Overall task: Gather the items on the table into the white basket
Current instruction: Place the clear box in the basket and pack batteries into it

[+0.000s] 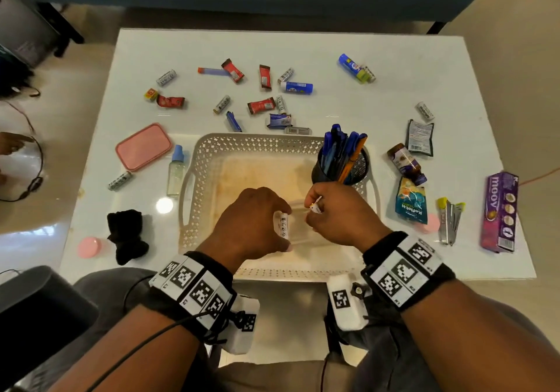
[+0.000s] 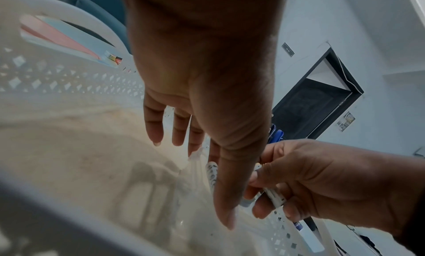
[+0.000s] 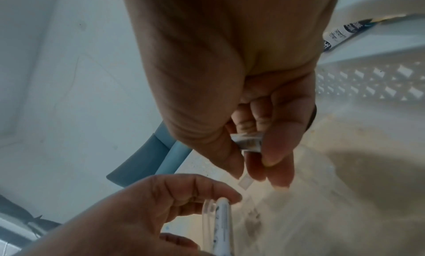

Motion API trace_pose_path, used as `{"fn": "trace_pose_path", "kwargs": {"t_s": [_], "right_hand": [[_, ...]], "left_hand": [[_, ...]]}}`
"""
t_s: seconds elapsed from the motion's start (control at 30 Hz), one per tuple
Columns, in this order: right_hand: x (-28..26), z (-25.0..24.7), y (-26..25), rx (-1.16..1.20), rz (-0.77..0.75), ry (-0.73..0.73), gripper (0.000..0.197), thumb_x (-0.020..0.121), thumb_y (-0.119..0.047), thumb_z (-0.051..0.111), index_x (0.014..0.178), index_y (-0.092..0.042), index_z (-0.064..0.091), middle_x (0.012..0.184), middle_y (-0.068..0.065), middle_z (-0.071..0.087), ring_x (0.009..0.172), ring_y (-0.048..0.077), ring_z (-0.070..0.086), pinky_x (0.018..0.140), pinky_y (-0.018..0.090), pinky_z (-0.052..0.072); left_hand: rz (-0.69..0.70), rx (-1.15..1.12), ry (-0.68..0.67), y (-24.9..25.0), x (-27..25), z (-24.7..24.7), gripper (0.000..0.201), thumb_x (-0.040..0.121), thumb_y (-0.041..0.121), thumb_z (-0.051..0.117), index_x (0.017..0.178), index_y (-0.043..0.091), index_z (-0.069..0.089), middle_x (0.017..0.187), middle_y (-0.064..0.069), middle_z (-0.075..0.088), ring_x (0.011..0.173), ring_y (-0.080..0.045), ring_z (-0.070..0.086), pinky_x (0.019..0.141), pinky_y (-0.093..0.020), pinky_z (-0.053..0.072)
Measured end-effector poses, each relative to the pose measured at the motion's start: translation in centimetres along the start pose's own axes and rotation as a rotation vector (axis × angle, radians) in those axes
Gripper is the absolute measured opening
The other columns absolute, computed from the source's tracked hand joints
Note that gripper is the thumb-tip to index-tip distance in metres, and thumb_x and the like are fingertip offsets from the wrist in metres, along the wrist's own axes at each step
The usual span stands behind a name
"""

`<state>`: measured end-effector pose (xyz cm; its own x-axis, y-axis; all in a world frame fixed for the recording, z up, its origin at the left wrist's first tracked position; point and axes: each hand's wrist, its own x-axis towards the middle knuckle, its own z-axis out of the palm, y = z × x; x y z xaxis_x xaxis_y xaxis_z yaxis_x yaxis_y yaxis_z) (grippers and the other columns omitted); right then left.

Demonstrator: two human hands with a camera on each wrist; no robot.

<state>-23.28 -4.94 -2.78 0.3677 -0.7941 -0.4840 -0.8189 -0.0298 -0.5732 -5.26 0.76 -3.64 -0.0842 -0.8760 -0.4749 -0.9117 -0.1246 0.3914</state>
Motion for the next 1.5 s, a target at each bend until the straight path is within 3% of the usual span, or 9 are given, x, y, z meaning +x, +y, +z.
{"fn": "trace_pose_path", "kwargs": {"t_s": [0.1, 0.37, 0.53, 0.73, 0.97, 1.07, 1.23, 1.37, 1.5], "right_hand": [[0.1, 0.8, 0.2, -0.021, -0.030, 0.022, 0.015, 0.081, -0.023, 0.070, 0.090, -0.029, 0.061, 0.083, -0.009, 0.060, 0.078, 0.013, 0.059, 0.063, 0.024, 0.043], [-0.2, 1.6, 0.1, -0.083, -0.053, 0.014, 0.026, 0.079, -0.018, 0.067, 0.104, -0.024, 0.063, 0.087, -0.007, 0.061, 0.082, 0.016, 0.059, 0.068, 0.028, 0.049], [-0.7, 2.5, -0.4, -0.232, -0.065, 0.115, 0.022, 0.081, -0.030, 0.071, 0.101, -0.027, 0.062, 0.082, -0.007, 0.061, 0.079, 0.017, 0.055, 0.067, 0.027, 0.042], [-0.6, 3.2, -0.9, -0.205, -0.003, 0.191, 0.030, 0.078, -0.039, 0.074, 0.097, -0.027, 0.054, 0.086, 0.000, 0.059, 0.077, 0.021, 0.054, 0.059, 0.027, 0.034], [-0.9, 3.5, -1.1, -0.310, -0.012, 0.157, 0.018, 0.087, -0.037, 0.063, 0.095, -0.021, 0.058, 0.088, 0.002, 0.063, 0.082, 0.025, 0.061, 0.061, 0.029, 0.037], [-0.9, 3.2, -1.1, -0.363, -0.026, 0.106, 0.018, 0.087, -0.032, 0.064, 0.100, -0.020, 0.063, 0.096, 0.005, 0.067, 0.088, 0.026, 0.064, 0.068, 0.031, 0.047], [-0.9, 3.2, -1.3, -0.420, -0.044, 0.012, 0.026, 0.083, -0.032, 0.065, 0.106, -0.021, 0.068, 0.100, 0.005, 0.068, 0.089, 0.027, 0.065, 0.066, 0.029, 0.042], [-1.0, 3.2, -1.5, -0.408, -0.119, -0.043, 0.024, 0.084, -0.035, 0.064, 0.105, -0.025, 0.067, 0.098, 0.001, 0.069, 0.088, 0.025, 0.065, 0.065, 0.028, 0.037], [-0.8, 2.8, -1.1, -0.352, -0.135, -0.052, 0.020, 0.084, -0.031, 0.061, 0.103, -0.027, 0.066, 0.097, -0.001, 0.069, 0.087, 0.023, 0.064, 0.065, 0.028, 0.037]], "left_hand": [[-0.014, -0.011, -0.025, 0.1, 0.2, 0.1, 0.071, 0.063, 0.055, 0.088, 0.126, 0.041, 0.061, 0.129, 0.013, 0.057, 0.120, -0.015, 0.050, 0.096, -0.034, 0.046], [0.000, -0.039, -0.038, 0.1, 0.3, 0.1, 0.072, 0.064, 0.050, 0.090, 0.128, 0.040, 0.059, 0.131, 0.016, 0.059, 0.117, -0.011, 0.056, 0.090, -0.028, 0.045], [0.019, -0.042, -0.053, 0.4, 0.1, -0.1, 0.068, 0.066, 0.042, 0.091, 0.125, 0.039, 0.057, 0.129, 0.013, 0.062, 0.113, -0.013, 0.059, 0.083, -0.028, 0.043], [0.033, -0.078, -0.040, 0.6, 0.3, 0.2, 0.072, 0.063, 0.043, 0.092, 0.119, 0.035, 0.048, 0.115, 0.007, 0.067, 0.093, -0.018, 0.061, 0.076, -0.034, 0.051], [0.038, -0.120, -0.033, 0.5, 0.4, 0.5, 0.072, 0.060, 0.039, 0.093, 0.116, 0.034, 0.048, 0.108, 0.006, 0.069, 0.088, -0.018, 0.061, 0.068, -0.031, 0.046], [0.031, -0.112, -0.037, 0.5, 0.3, 0.5, 0.069, 0.061, 0.040, 0.093, 0.113, 0.035, 0.049, 0.107, 0.008, 0.068, 0.087, -0.016, 0.061, 0.066, -0.029, 0.042], [0.018, -0.078, -0.049, 0.4, 0.5, 0.6, 0.052, 0.061, 0.044, 0.091, 0.100, 0.035, 0.057, 0.116, 0.013, 0.067, 0.088, -0.012, 0.061, 0.073, -0.031, 0.050], [0.012, -0.068, -0.047, 0.5, 0.6, 0.7, 0.047, 0.065, 0.043, 0.088, 0.100, 0.031, 0.060, 0.116, 0.010, 0.069, 0.090, -0.014, 0.063, 0.078, -0.035, 0.054], [0.012, -0.079, -0.059, 0.6, 0.6, 0.5, 0.050, 0.064, 0.045, 0.089, 0.102, 0.031, 0.060, 0.127, 0.010, 0.067, 0.100, -0.015, 0.064, 0.085, -0.036, 0.053]]}}
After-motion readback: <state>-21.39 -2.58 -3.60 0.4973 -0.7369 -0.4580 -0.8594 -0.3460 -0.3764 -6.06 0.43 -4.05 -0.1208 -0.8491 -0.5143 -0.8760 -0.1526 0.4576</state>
